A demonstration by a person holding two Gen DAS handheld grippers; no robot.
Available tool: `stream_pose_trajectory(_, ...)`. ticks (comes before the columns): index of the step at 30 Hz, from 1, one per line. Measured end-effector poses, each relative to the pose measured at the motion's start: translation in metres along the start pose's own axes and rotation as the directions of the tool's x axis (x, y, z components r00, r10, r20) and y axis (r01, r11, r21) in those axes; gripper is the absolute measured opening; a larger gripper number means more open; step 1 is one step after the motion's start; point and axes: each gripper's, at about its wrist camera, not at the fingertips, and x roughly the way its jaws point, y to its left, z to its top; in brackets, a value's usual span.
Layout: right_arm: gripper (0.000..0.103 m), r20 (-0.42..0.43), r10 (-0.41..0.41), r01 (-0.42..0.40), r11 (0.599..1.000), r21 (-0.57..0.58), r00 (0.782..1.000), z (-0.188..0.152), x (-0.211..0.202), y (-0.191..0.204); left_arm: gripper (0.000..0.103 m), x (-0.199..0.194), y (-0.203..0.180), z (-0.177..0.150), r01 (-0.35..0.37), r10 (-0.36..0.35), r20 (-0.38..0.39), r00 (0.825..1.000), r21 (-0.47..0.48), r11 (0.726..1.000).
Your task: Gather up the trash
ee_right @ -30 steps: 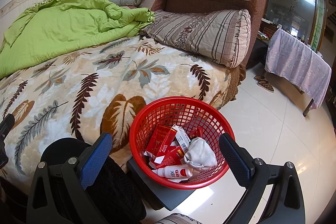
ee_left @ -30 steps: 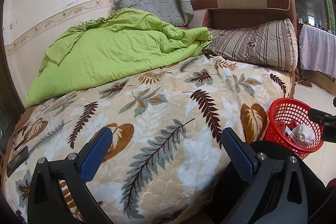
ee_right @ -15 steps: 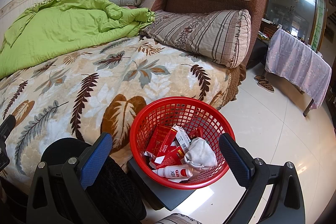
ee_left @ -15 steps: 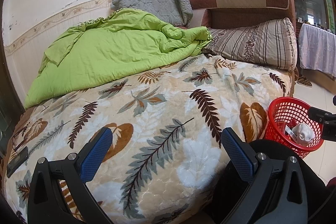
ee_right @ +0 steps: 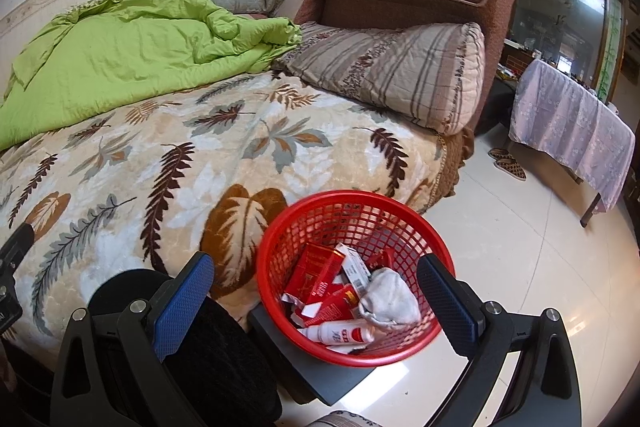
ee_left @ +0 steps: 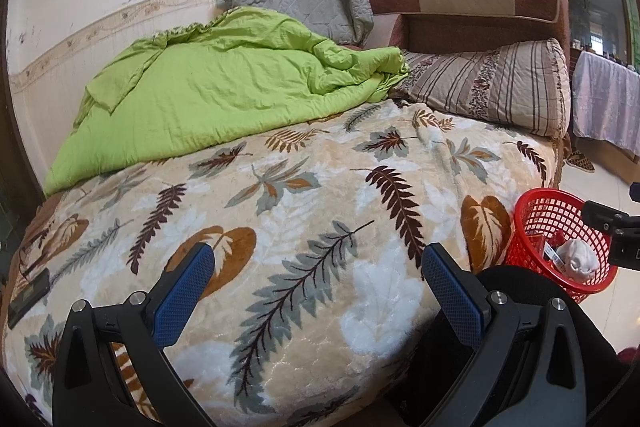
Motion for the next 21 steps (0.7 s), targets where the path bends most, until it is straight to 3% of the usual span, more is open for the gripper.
stream_pose_trajectory(5,0.102,0.029,0.039,-0.038,0.998,-0.046,0.999,0.018,0.004,0.017,0.103,0.008,0.021,-0.002,-0.015,0.014,-0.032,0.999,-0.052,0.999)
stream_pose_trajectory(12,0.102,0.034,0.182,-0.174,0.972,-0.160,0.983,0.063,0.022,0.079,0.103,0.032,0.082,-0.006,-0.128,0.104,-0.129,0.986,-0.195,0.973)
stream_pose_trajectory(15,0.102,0.006,0.253,-0.246,0.948,-0.201,0.968,0.081,0.041,0.121,0.103,0.050,0.117,-0.011,-0.256,0.202,-0.217,0.955,-0.258,0.932)
stream_pose_trajectory(18,0.103,-0.087,0.308,-0.320,0.918,-0.233,0.947,0.090,0.079,0.173,0.103,0.068,0.142,-0.014,-0.320,0.241,-0.280,0.929,-0.286,0.903)
stream_pose_trajectory(21,0.102,-0.181,0.304,-0.342,0.907,-0.244,0.935,0.087,0.129,0.223,0.103,0.094,0.163,-0.012,-0.340,0.239,-0.332,0.912,-0.290,0.895)
